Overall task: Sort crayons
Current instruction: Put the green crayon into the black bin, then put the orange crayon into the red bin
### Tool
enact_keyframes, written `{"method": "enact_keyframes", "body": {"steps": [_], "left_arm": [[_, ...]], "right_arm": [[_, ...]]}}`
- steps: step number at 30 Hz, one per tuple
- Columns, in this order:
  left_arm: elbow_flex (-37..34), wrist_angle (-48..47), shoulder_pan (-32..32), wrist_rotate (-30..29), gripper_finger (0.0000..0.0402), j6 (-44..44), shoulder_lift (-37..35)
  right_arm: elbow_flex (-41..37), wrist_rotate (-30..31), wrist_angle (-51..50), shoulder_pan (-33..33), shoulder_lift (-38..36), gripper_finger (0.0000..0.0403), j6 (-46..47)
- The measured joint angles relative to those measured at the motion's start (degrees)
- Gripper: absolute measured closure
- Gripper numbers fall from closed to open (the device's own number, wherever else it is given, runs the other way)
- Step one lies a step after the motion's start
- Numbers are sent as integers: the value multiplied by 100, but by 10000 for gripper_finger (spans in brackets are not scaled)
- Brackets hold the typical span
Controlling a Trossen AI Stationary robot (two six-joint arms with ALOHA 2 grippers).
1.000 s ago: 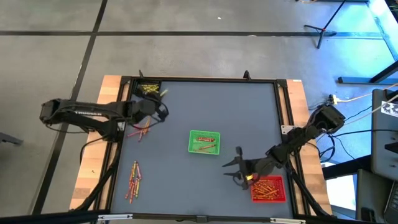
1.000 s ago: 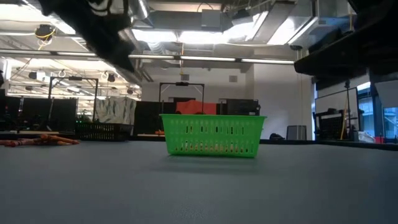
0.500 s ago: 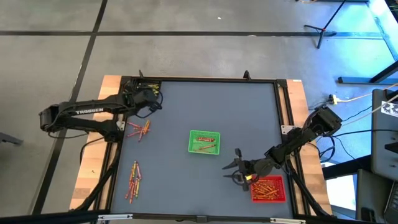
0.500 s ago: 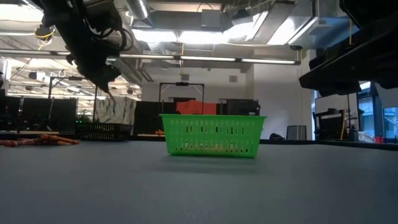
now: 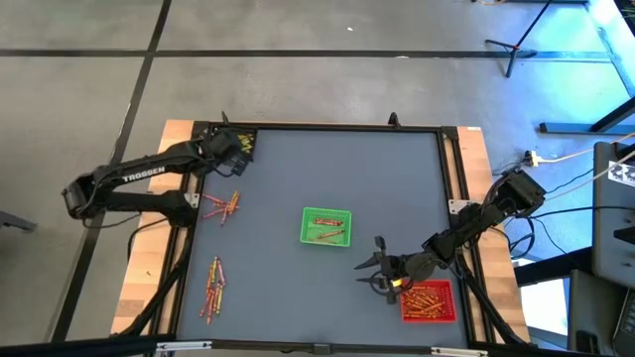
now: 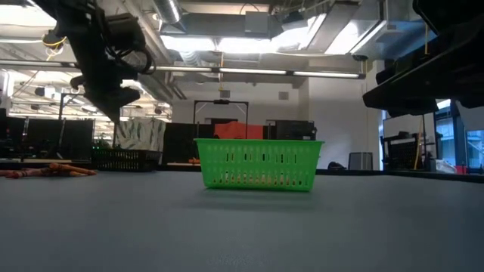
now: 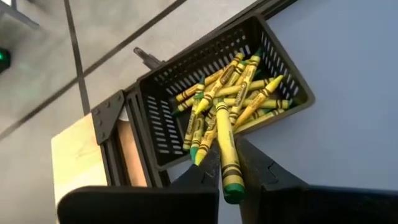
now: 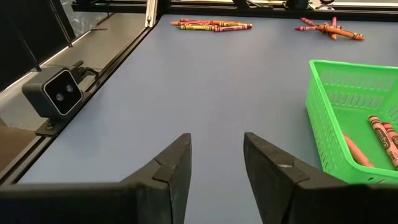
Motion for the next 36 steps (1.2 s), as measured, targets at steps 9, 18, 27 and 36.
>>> {"method": "enact_keyframes", "body": {"steps": [9, 18, 27, 36], "left_arm": [[0, 23, 572, 580, 392, 134, 2], [0, 737, 949, 343, 392, 422, 38], [0, 1099, 1074, 574, 373, 467, 397], [-2, 1004, 1225, 1226, 285, 407, 345]], "right_arm": [[2, 109, -22, 0, 0, 260, -2], [2, 245, -39, 0, 0, 260, -94], [4, 245, -39, 0, 0, 260, -103], [4, 243, -40, 0, 0, 260, -98]]}}
